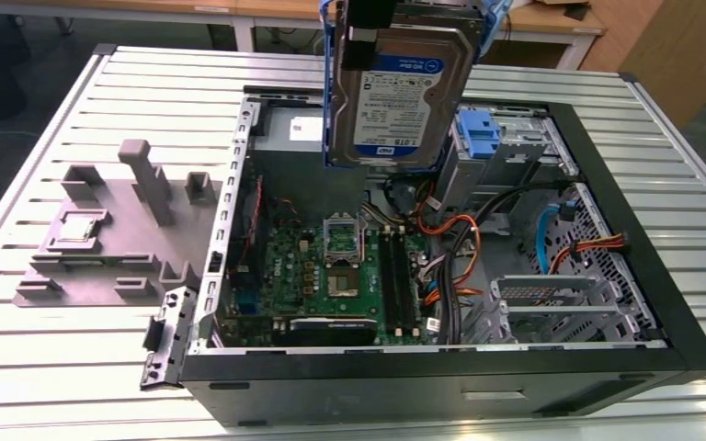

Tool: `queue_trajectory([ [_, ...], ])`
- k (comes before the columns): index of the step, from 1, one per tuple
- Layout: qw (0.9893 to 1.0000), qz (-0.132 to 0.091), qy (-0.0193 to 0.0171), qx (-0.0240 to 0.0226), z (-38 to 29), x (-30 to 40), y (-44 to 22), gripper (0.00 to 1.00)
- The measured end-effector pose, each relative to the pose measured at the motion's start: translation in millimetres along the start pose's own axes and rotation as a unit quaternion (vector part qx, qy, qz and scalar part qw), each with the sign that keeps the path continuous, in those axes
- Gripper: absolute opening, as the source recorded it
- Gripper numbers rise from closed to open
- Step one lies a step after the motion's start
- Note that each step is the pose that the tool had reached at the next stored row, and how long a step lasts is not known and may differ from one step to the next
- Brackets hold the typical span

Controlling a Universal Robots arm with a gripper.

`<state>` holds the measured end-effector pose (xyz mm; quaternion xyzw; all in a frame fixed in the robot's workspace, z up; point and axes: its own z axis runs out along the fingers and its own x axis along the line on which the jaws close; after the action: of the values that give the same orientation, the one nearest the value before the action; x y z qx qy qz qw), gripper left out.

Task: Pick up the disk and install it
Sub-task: 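Insert the disk into the insertion slot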

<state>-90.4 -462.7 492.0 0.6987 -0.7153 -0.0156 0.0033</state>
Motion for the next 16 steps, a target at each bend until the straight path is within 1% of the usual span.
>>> queue_trajectory([
  [2, 1.0, 0.0, 0.0, 0.0, 0.0, 0.0, 0.0, 0.37],
  [5, 1.0, 0.0, 0.0, 0.0, 0.0, 4.1, -0.3, 0.37],
  [8, 1.0, 0.0, 0.0, 0.0, 0.0, 4.9, -0.2, 0.37],
  [10, 1.0, 0.0, 0.0, 0.0, -0.2, 13.4, -0.4, 0.37],
  [14, 1.0, 0.0, 0.0, 0.0, -0.2, 14.1, -0.5, 0.37],
  [15, 1.0, 0.0, 0.0, 0.0, -0.3, 20.4, -0.6, 0.37],
  [16, 1.0, 0.0, 0.0005, 0.0, -0.4, 22.3, -0.7, 0.37],
])
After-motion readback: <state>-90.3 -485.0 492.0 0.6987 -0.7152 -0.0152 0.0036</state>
